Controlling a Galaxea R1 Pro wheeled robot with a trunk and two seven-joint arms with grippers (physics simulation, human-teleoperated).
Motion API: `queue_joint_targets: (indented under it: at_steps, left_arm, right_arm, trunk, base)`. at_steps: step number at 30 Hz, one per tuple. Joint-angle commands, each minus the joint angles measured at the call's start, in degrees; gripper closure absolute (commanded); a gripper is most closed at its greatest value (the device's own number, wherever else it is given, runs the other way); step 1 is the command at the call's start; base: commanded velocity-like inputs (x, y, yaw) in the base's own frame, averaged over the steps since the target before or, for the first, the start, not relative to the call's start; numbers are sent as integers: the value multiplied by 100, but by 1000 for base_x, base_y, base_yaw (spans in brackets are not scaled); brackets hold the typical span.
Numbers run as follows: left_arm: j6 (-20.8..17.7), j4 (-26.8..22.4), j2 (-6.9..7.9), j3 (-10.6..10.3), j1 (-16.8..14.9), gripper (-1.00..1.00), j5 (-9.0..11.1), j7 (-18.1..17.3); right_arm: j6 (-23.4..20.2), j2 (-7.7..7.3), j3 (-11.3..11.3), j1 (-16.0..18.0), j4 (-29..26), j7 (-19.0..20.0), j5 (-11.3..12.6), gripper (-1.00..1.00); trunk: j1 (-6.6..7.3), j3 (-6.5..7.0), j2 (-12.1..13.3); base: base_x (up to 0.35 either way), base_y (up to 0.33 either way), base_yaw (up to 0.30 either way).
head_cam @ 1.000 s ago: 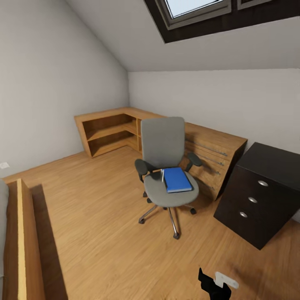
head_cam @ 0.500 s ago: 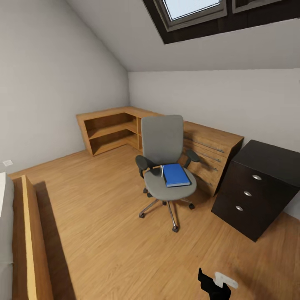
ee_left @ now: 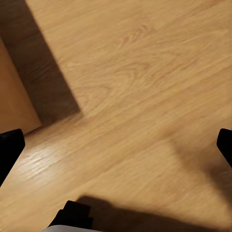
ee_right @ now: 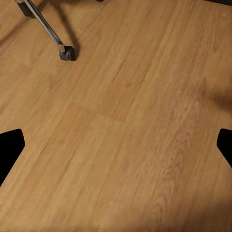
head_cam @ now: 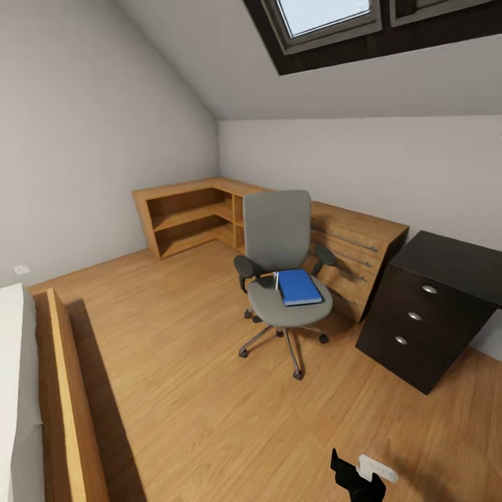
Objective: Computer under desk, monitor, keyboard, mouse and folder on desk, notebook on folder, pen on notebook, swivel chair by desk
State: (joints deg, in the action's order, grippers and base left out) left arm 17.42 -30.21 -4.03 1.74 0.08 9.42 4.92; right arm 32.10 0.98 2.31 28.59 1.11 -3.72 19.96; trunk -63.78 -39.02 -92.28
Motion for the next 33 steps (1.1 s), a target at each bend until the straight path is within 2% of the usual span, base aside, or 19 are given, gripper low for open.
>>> queue_joint_targets:
  at_steps: [1,7,14,18,33]
  left_arm:
    - [10,-4,1,13,1,-100,20,0]
    - [10,-3,-1,12,1,-100,25,0]
    - [10,-4,1,11,1,-100,25,0]
    - [8,-5,-1,14,1,-100,25,0]
    - [13,-6,-1,11,1,-100,25,0]
  right_arm:
    - [24,4,22,6,12,-10,-18,-100]
    - [24,0,24,6,12,-6,-18,-100]
    - [36,3,17,-24,12,-6,-27,-100]
    - [58,14,15,-35,12,-6,-129,-100]
    - [77,44,16,-38,12,-14,-176,-100]
  trunk:
    - [0,-4,-2]
    - [0,31,-2]
    - [0,77,-2]
    - [0,109,-2]
    - [0,243,-2]
  base:
    - [-4,7,-5]
    - [-45,4,-150]
    - [-277,43,-167]
    - [-237,8,-95]
    - [-17,1,-6]
